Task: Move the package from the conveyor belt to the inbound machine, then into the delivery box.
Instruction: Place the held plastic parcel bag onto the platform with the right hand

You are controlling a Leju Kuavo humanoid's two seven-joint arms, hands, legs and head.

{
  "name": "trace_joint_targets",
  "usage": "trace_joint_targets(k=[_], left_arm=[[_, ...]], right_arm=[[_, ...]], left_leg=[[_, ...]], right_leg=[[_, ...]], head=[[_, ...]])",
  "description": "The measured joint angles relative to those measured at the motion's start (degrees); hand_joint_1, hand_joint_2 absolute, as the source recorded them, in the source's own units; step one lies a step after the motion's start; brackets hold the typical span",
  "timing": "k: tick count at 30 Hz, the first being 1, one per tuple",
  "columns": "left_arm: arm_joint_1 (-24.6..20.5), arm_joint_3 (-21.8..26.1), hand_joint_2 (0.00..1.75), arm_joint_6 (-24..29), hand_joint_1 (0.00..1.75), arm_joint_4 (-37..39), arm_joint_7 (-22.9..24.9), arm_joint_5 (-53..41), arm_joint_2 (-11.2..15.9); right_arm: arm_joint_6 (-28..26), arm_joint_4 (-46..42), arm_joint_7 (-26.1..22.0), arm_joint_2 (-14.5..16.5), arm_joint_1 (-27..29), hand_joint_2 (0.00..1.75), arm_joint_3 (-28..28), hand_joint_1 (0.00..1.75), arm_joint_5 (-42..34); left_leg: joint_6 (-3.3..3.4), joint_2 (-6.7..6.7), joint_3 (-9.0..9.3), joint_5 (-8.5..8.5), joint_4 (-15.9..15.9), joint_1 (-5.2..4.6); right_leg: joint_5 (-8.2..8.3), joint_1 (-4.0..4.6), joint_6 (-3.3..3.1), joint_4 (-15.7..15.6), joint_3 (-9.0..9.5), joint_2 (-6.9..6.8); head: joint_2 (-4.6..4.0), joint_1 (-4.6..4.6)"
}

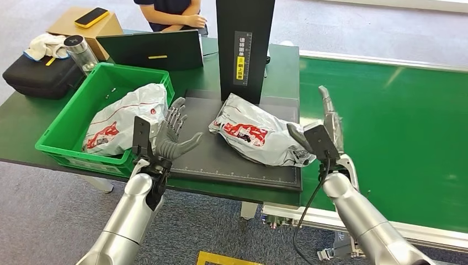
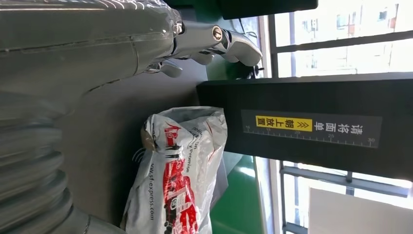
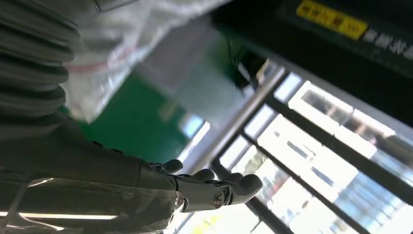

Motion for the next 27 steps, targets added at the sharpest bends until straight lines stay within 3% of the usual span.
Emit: trace_joint_targets(k=[5, 9, 16, 22, 27], left_arm=[[-0.1, 0.0, 1.75, -0.7, 0.00, 0.0, -0.4, -0.1, 0.3], [0.0, 0.0, 1.75, -0.8, 0.00, 0.0, -0.4, -0.5, 0.5], [0.1, 0.1, 1.75, -0.8, 0.00, 0.0, -0.4, -1.0, 0.5], [0.6, 0.5, 1.75, -0.9, 0.00, -0.1, 0.0, -2.1, 0.5], [0.9, 1.1, 1.75, -1.3, 0.00, -0.7, 0.2, -2.7, 0.5]], right_arm=[[18.5, -0.2, 3.5, 0.4, 3.0, 1.75, -1.2, 0.00, -2.5], [27.1, 0.8, 4.4, 0.4, 4.6, 1.75, -3.5, 0.00, -4.8], [29.2, -1.2, 3.0, 0.6, 7.8, 1.75, -7.6, 0.00, -7.0], [29.2, -14.7, 2.5, 0.7, 15.9, 1.75, -12.5, 0.00, -7.0], [25.4, -25.2, 0.4, 1.3, 20.7, 1.75, -16.8, 0.00, -5.2]], left_leg=[[0.00, -0.06, 0.00, 0.00, 0.0, 0.00], [0.00, -0.06, 0.00, 0.00, 0.0, 0.00], [0.00, -0.10, 0.00, 0.00, 0.0, 0.00], [0.00, -0.12, -0.02, -0.01, 0.0, 0.00], [0.00, -0.11, 0.00, -0.01, 0.0, 0.00]], right_leg=[[-0.01, 0.01, -0.01, 0.0, 0.00, -0.07], [-0.01, -0.01, -0.01, 0.0, 0.01, -0.06], [-0.02, 0.00, -0.01, 0.0, 0.02, -0.10], [-0.05, 0.00, -0.02, 0.0, -0.01, -0.11], [-0.05, 0.00, -0.01, 0.0, 0.00, -0.09]], head=[[0.01, -0.01], [0.01, 0.01], [0.01, 0.00], [0.00, 0.00], [0.02, 0.01]])
